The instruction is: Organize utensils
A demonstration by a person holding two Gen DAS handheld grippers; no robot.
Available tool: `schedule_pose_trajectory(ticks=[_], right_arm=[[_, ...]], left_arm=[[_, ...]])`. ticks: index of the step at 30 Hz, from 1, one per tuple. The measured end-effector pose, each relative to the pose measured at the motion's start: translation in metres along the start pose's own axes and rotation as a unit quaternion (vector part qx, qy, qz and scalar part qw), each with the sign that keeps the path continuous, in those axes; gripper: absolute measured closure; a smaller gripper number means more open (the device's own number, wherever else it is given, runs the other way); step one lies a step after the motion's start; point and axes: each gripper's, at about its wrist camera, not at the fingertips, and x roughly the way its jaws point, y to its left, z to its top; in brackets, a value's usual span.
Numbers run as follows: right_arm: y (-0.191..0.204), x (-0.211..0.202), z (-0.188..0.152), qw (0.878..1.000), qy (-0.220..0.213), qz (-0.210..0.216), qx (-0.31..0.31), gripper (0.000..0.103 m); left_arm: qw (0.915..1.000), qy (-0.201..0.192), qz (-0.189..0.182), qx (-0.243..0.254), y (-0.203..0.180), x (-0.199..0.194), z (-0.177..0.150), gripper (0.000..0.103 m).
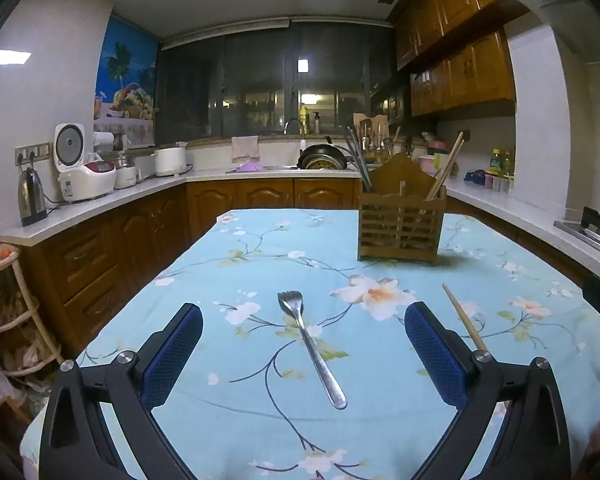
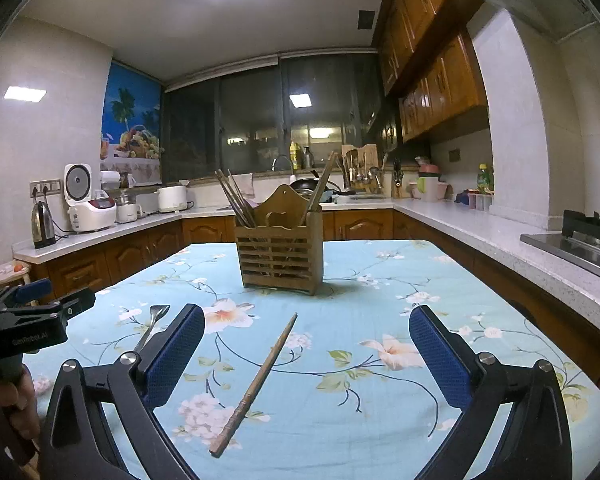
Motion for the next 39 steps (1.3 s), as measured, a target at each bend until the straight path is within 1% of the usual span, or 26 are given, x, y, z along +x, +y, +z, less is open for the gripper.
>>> schedule_pose_trajectory(ticks=[21,39], right_arm=[[0.0033,-0.0018,0.0000,1.000,0.001,0.004,0.000,0.000],[0.0052,-0.0017,-0.0002,1.000,0.002,0.004,0.000,0.000]], left_arm=[[1.0000,0.000,-0.004,0.007,-0.0010,-0.0044,0.0006,0.001],[0.9999,-0.005,-0.004,0.013,-0.0095,-0.0084,-0.0002,0.001]])
